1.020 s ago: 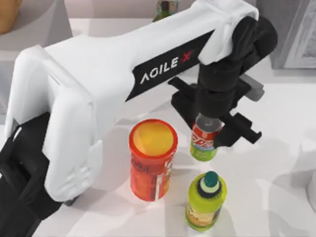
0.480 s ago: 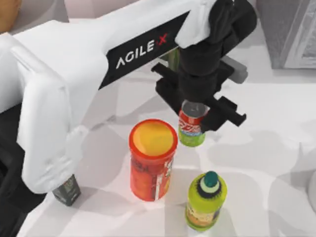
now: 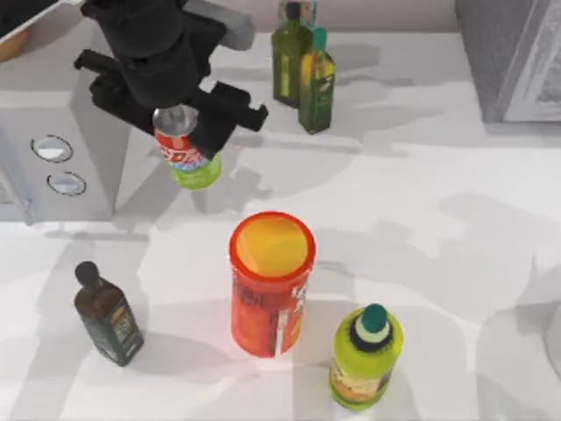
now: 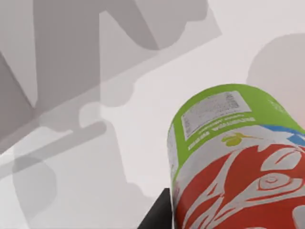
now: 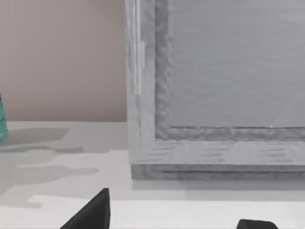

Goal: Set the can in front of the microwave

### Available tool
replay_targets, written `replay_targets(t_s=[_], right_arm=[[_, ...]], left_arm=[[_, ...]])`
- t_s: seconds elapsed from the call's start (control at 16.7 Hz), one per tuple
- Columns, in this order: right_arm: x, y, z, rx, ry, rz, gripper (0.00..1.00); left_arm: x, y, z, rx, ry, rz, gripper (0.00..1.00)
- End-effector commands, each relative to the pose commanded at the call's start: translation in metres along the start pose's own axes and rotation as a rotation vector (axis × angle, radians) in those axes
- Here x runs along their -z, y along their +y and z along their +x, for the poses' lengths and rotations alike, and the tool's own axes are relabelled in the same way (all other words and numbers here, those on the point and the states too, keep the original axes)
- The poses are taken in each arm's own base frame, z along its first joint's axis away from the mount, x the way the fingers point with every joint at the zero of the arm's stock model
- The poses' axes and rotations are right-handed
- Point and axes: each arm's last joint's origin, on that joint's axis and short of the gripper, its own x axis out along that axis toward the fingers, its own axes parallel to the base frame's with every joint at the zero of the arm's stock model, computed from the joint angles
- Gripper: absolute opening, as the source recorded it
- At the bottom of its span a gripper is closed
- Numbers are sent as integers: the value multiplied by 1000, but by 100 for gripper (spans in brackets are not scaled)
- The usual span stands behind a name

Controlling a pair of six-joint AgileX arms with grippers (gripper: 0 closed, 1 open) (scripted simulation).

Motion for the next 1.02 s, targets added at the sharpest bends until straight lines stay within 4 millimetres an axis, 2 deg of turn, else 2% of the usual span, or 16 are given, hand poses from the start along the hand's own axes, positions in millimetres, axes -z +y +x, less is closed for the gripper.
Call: replay_targets(t_s=[0.24,0.48,0.6,0.78,0.9,1.02], right_arm=[[0,0,0,0,0,0,100],[0,0,0,0,0,0,100],[0,0,0,0,0,0,100],[0,0,0,0,0,0,100],[0,0,0,0,0,0,100],[0,0,0,0,0,0,100]], left_arm=[[64,54,-24,-26,-38,-157,0],[129,89,-17,-61,-13,-316,0],[157,99,-4,-72,31,-383,0],[189,103,21,-61,125,-442,0],[201,102,33,-49,173,-457,0],[204,102,37,-43,189,-460,0]])
